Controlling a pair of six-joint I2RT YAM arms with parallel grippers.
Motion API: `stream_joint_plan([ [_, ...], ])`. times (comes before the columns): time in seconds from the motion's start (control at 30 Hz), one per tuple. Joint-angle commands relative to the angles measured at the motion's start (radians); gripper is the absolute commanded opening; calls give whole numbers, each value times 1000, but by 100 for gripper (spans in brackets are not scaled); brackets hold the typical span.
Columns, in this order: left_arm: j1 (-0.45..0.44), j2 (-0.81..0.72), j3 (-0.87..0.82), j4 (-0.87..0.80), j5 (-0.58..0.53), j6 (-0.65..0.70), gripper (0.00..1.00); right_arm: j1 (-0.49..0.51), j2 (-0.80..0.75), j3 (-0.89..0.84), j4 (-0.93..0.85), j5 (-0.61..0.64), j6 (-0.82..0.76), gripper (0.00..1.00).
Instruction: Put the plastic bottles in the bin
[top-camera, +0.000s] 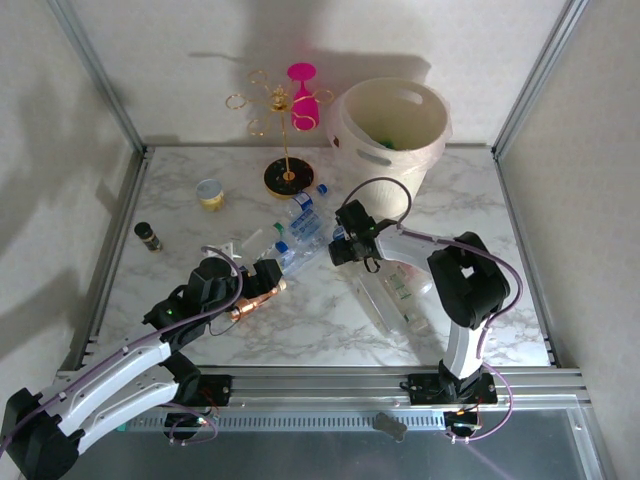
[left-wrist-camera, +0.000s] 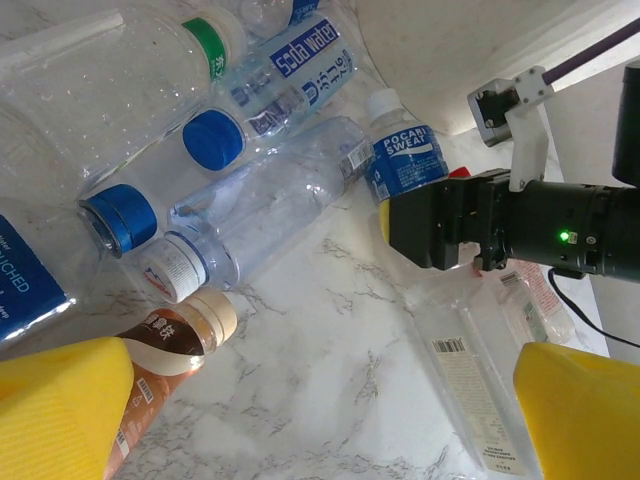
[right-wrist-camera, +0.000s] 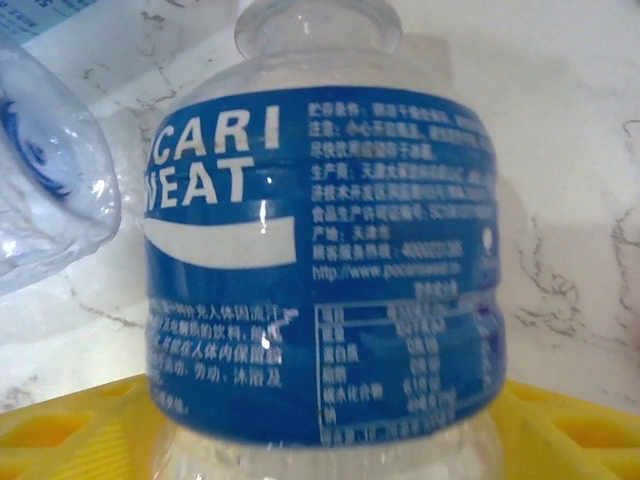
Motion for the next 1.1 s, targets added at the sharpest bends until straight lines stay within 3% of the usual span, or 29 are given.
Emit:
stream_joint_plan([
  [0.0, -7, 7, -2, 22, 9, 2, 98, -10, 41, 35, 22, 5, -8, 73],
  [0.13, -7, 8, 4, 21, 8, 7, 98, -10, 51, 44, 25, 24, -4, 65],
  [0.43, -7, 9, 23, 8, 4, 15, 98, -10, -14, 22, 29, 40, 12, 57],
  [0.9, -8, 27, 250, -117, -34, 129, 98, 63, -269, -27, -14, 64, 1, 56],
  [1.07, -8, 32, 324, -153, -47, 156, 98, 93, -386, -38, -42, 1, 10, 56],
])
